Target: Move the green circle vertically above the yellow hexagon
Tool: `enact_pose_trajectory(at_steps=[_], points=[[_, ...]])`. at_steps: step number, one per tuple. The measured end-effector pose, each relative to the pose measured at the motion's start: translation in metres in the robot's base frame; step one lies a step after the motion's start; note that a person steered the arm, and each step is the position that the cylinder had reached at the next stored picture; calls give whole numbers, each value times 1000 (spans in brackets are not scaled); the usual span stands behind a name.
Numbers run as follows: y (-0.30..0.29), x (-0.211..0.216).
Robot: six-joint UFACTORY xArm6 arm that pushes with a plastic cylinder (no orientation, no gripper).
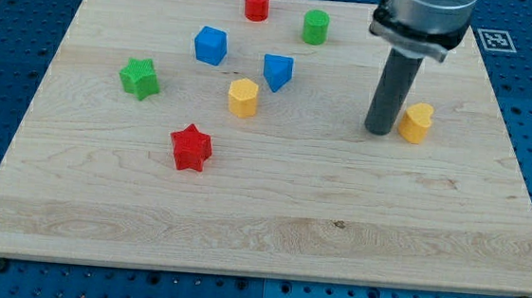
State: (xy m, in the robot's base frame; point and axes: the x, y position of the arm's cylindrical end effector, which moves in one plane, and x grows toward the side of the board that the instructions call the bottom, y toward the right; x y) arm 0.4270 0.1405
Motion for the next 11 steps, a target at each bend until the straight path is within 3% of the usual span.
enact_pose_trajectory(at_steps=[2, 3, 4, 5, 6, 8, 11], points=[[29, -114], [28, -130], [-16, -135], [-65, -170], [-70, -196], [-84, -195], [-84, -147]])
